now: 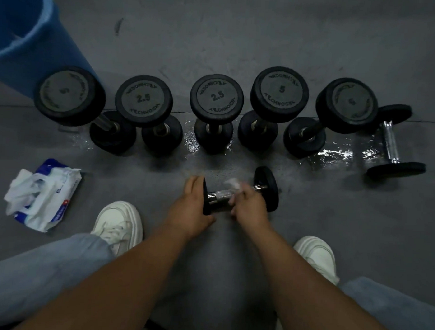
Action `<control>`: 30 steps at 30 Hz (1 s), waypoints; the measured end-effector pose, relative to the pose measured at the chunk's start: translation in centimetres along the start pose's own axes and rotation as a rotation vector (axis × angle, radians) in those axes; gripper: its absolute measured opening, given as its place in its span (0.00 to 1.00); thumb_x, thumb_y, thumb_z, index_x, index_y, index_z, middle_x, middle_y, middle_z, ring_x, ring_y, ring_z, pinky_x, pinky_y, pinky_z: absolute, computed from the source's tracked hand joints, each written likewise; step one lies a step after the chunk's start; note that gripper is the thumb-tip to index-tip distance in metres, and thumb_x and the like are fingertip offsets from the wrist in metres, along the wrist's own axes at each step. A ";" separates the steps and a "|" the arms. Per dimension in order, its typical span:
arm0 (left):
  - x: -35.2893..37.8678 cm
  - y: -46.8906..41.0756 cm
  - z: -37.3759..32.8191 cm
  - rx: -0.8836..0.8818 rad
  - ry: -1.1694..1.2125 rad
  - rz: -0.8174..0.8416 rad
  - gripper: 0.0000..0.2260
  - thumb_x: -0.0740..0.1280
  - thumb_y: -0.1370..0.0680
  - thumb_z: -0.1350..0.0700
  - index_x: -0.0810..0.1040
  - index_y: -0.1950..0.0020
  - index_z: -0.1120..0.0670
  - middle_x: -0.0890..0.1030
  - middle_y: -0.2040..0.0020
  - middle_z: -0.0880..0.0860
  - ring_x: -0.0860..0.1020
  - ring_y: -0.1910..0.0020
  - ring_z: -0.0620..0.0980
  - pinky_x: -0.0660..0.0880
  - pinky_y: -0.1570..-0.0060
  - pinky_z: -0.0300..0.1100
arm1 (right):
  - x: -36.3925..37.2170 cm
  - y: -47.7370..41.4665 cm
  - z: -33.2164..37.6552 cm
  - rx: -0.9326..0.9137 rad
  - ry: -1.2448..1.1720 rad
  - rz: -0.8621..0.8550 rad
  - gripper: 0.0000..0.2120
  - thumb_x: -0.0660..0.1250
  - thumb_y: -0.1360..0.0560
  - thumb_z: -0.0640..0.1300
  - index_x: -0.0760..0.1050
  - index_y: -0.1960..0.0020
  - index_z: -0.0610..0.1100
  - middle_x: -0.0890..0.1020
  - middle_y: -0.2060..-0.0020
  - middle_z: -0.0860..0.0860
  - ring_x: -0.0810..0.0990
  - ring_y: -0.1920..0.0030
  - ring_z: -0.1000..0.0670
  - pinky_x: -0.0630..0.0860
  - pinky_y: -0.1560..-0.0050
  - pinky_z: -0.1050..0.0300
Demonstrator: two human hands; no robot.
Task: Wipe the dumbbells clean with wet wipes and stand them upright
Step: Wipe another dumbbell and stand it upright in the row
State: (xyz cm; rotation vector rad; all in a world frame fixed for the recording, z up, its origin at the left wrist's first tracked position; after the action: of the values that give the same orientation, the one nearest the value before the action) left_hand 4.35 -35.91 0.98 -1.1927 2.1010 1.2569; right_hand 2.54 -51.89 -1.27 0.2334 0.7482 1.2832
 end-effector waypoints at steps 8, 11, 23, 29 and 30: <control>0.9 3.8 -0.6 -0.046 0.034 0.005 0.40 0.70 0.28 0.62 0.54 0.20 0.53 0.49 0.20 0.48 0.73 0.33 0.58 0.72 0.37 0.49 | -1.3 2.0 -1.9 0.131 -0.075 -0.010 0.12 0.58 0.19 0.44 0.76 0.38 0.48 0.78 0.65 0.47 0.74 0.71 0.52 0.73 0.67 0.59; 1.3 5.4 -1.2 -0.089 0.076 -0.013 0.39 0.68 0.27 0.62 0.52 0.20 0.54 0.48 0.19 0.48 0.72 0.31 0.56 0.71 0.36 0.46 | -2.1 2.7 -3.8 0.196 -0.018 -0.036 0.15 0.57 0.18 0.44 0.72 0.33 0.49 0.78 0.58 0.47 0.75 0.62 0.52 0.77 0.57 0.61; 3.8 11.7 -2.8 -0.091 0.139 0.222 0.44 0.65 0.26 0.66 0.39 0.19 0.50 0.36 0.20 0.45 0.62 0.24 0.50 0.66 0.35 0.35 | 2.0 6.4 -3.7 0.168 0.029 0.219 0.14 0.57 0.19 0.37 0.77 0.38 0.46 0.78 0.63 0.47 0.75 0.65 0.53 0.70 0.67 0.69; 4.0 12.4 -3.1 -0.089 0.053 0.345 0.44 0.66 0.25 0.65 0.38 0.20 0.54 0.36 0.21 0.49 0.50 0.20 0.48 0.53 0.30 0.31 | -1.1 6.0 -5.3 0.234 -0.033 -0.087 0.18 0.56 0.19 0.40 0.68 0.30 0.46 0.78 0.45 0.42 0.77 0.46 0.42 0.70 0.48 0.58; 4.0 12.5 -3.1 -0.094 0.044 0.363 0.44 0.67 0.24 0.64 0.38 0.20 0.53 0.36 0.20 0.50 0.50 0.20 0.48 0.53 0.30 0.30 | -0.2 6.5 -5.4 0.261 -0.047 -0.039 0.17 0.56 0.19 0.40 0.69 0.31 0.47 0.79 0.47 0.42 0.78 0.49 0.43 0.73 0.48 0.56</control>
State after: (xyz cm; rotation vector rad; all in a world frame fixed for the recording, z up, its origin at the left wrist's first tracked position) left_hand -8.03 -37.58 6.09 -0.9062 2.3908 1.5102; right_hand -5.91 -51.49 -1.67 0.4559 0.8754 1.1385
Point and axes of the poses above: each hand's wrist, its own y-axis away from the middle knuckle, its own x-axis out of the palm, z = x × y, the point moved 8 cm from there along -y, towards the middle knuckle
